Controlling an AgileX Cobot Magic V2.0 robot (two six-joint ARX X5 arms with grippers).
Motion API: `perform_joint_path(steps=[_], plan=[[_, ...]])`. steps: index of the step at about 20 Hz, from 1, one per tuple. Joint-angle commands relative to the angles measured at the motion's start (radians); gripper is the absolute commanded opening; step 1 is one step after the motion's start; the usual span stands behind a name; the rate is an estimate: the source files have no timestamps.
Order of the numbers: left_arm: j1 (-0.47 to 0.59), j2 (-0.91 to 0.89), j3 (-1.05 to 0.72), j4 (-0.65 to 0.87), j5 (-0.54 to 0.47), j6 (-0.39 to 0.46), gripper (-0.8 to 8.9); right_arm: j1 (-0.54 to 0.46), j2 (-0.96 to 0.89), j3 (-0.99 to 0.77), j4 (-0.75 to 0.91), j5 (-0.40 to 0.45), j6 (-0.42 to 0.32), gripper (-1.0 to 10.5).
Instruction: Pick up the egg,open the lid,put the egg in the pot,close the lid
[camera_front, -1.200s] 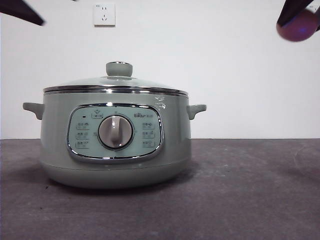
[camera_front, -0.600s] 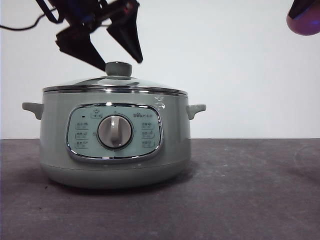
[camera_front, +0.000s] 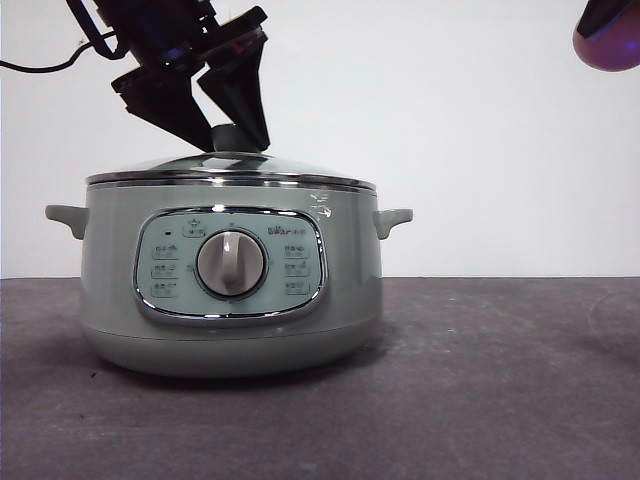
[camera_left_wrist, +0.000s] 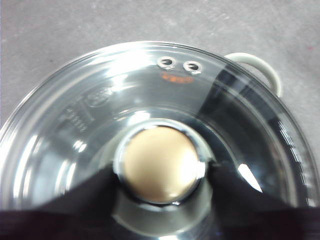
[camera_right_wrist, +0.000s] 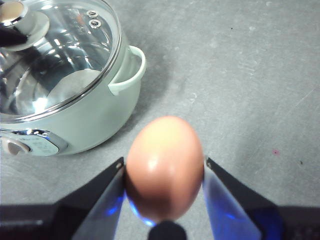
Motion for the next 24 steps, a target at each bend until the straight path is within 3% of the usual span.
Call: perform_joint_path(steps=[1,5,13,24], plan=[[-0.005,0.012,0.000,0.000,0.010,-0.016,1.14,0.002,-0.002,0.000,0.009,-0.001,0.005,-0.1],[-0.005,0.012,0.000,-0.003,0.011,-0.017,-0.12,0.002,-0.002,0.000,0.009,-0.001,0.005,-0.1],[-0.005,-0.006,0.001,0.012,0.012,-0.017,-0.08,0.002,-0.002,0.000,0.009,-0.002,0.005,-0.1],[-0.005,-0.180,0.001,0.006,0.011,-0.018,-0.08,0.002,-0.002,0.000,0.010,-0.004,0.005,-0.1]])
